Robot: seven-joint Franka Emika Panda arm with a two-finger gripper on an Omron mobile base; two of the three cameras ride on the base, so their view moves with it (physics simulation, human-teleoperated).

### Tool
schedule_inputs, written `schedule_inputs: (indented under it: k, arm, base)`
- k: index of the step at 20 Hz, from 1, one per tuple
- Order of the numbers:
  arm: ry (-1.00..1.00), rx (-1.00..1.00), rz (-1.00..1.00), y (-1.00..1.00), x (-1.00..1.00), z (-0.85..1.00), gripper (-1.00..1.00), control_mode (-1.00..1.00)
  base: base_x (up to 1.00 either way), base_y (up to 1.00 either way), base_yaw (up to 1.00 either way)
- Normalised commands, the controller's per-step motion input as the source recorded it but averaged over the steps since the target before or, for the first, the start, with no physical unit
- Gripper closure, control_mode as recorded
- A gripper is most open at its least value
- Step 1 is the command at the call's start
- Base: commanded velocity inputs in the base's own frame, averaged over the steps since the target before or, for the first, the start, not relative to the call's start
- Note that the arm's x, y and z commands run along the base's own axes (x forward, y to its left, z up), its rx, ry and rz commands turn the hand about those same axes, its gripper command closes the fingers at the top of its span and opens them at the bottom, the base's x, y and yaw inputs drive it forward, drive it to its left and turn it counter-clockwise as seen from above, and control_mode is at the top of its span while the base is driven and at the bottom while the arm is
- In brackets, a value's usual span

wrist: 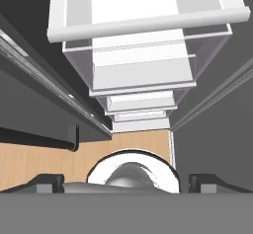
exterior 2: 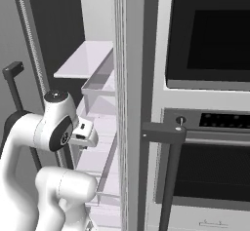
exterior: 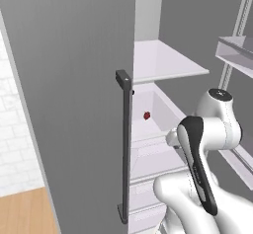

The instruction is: Take the strawberry from the fridge and place it on top of the pancake, located on the dining counter.

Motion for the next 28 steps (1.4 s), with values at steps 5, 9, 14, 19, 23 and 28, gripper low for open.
schedule_inputs:
  k: [5,9,14,19,23,28]
  arm:
    - [0.00,0.00,0.00,0.00,0.00,0.00,-1.00,-1.00]
    - [-0.14,0.00,0.00,0.00,0.41,0.00,-1.00,-1.00]
    - [-0.21,0.00,0.00,0.02,0.77,-0.04,-1.00,-1.00]
    - [-0.21,0.00,-0.05,0.00,0.92,-0.02,-1.00,-1.00]
    - [0.00,0.13,-0.11,0.00,0.97,0.00,-1.00,-1.00]
    - [0.06,0.23,-0.07,-0.02,0.78,0.00,-1.00,-1.00]
  base:
    - [0.00,0.00,0.00]
    - [0.00,0.00,0.00]
    - [0.00,0.00,0.00]
    - [0.00,0.00,0.00]
    - [0.00,0.00,0.00]
    - [0.00,0.00,0.00]
